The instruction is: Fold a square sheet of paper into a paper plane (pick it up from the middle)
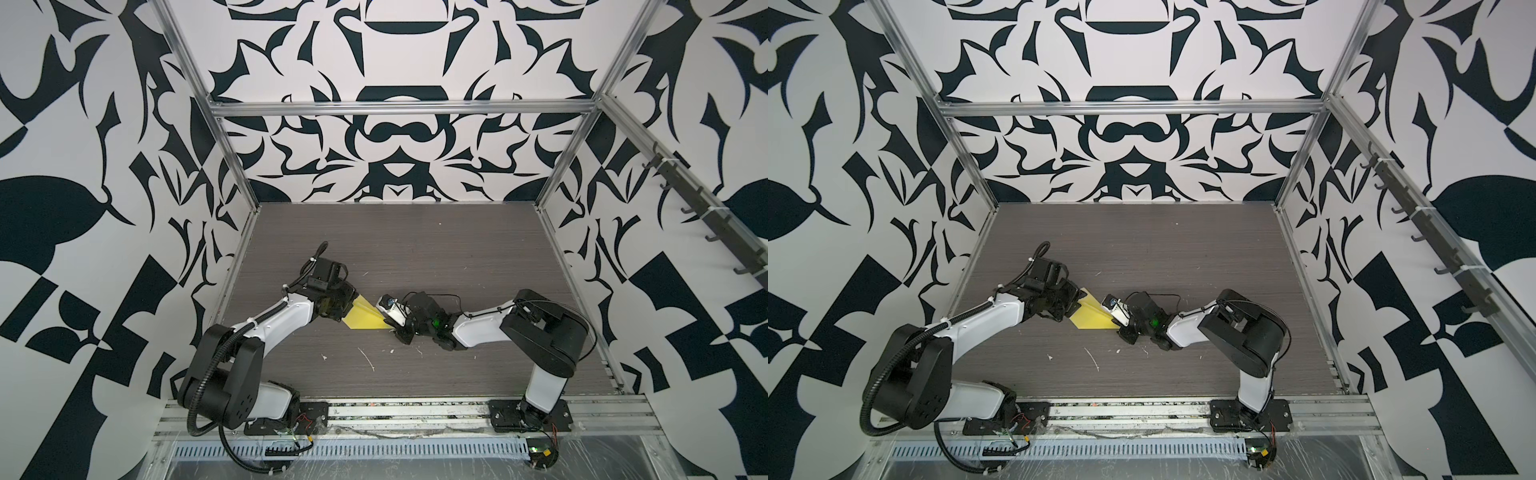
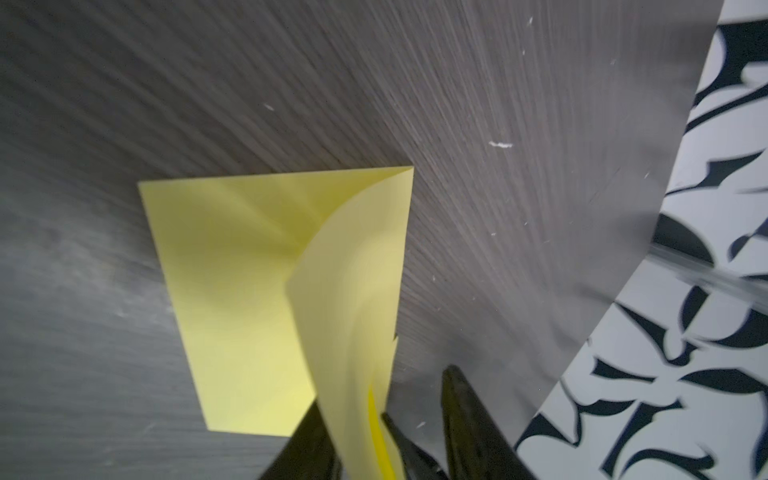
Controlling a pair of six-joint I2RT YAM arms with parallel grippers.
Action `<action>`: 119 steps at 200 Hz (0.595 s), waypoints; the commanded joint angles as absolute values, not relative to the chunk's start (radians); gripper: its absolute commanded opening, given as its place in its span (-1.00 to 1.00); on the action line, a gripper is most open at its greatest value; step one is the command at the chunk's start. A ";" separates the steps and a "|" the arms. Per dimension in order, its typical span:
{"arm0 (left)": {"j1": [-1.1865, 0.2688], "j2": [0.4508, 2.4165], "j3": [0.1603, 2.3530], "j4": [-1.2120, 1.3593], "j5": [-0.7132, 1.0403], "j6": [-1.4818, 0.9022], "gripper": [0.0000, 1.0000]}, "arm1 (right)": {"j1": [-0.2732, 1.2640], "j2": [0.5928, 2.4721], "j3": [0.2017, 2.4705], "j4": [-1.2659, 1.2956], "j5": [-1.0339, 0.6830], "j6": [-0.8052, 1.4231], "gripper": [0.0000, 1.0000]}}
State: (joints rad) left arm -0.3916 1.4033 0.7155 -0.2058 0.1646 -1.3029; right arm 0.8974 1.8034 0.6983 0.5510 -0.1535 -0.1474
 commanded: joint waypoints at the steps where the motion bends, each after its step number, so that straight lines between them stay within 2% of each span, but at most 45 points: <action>1: -0.386 1.413 0.730 -0.216 0.180 -1.298 -0.51 | 0.890 1.813 0.724 0.577 -0.174 -0.174 -0.78; 17: -0.386 1.412 0.733 -0.219 0.181 -1.299 -0.80 | 0.891 1.809 0.729 0.570 -0.176 -0.158 -0.62; 36: -0.386 1.412 0.739 -0.229 0.171 -1.305 -0.97 | 0.891 1.791 0.740 0.550 -0.182 -0.112 -0.54; 75: -0.386 1.430 0.753 -0.220 0.157 -1.320 -1.00 | 0.891 1.766 0.739 0.555 -0.194 0.005 -0.46; 119: -0.388 1.442 0.759 -0.222 0.152 -1.325 -1.00 | 0.891 1.791 0.758 0.563 -0.202 0.040 -0.47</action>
State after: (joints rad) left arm -0.3908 1.4319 0.7399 -0.2058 0.1711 -1.3106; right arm 0.8925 1.8034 0.7166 0.5423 -0.1848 -0.0036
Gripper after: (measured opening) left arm 0.040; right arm 0.268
